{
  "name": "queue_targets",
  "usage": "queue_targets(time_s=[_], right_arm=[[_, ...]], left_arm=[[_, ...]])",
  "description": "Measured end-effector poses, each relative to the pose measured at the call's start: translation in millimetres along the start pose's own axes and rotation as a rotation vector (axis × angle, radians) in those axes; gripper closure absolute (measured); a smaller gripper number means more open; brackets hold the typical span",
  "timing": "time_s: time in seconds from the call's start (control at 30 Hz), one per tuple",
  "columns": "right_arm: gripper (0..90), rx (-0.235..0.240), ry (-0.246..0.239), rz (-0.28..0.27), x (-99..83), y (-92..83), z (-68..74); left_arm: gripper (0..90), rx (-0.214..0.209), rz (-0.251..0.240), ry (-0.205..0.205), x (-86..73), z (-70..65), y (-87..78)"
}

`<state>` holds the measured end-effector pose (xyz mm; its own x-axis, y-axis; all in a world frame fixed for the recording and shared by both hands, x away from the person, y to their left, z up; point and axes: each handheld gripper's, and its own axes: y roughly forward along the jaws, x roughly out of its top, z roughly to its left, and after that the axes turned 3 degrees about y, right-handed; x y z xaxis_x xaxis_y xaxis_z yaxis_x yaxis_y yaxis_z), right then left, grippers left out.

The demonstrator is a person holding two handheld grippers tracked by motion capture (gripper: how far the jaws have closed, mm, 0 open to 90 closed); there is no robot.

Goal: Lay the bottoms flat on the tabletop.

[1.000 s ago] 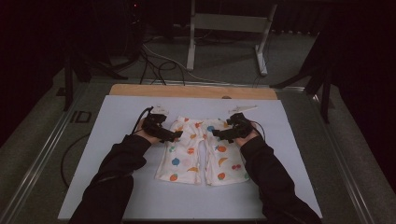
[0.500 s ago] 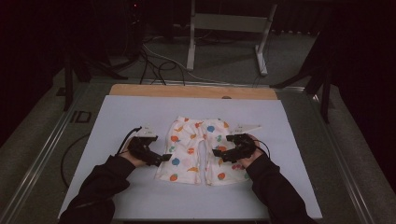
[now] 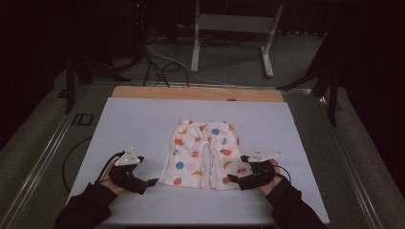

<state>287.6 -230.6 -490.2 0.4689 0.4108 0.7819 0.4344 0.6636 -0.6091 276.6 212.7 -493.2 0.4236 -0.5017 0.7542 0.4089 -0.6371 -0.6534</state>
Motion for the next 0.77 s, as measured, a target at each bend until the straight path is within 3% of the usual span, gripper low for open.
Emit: queue_targets(time_s=[0.23, 0.43, 0.57, 0.77], right_arm=[[10.1, -0.032, 0.007, -0.003, -17.8, -23.4, 3.0], [10.1, -0.052, 0.052, -0.012, -35.7, -41.8, -3.3], [10.0, -0.047, 0.093, -0.037, -40.9, -44.4, -9.6], [10.0, -0.038, 0.090, -0.052, -39.4, -39.7, -10.7]], left_arm=[[0.2, 0.013, -0.003, -0.011, -15.7, -7.4, -18.2], [0.2, 0.024, 0.016, -0.027, -29.2, -11.2, -24.9], [0.2, 0.032, 0.004, -0.049, -35.4, -11.2, -26.1], [0.2, 0.031, -0.011, -0.050, -35.3, -10.9, -26.8]])
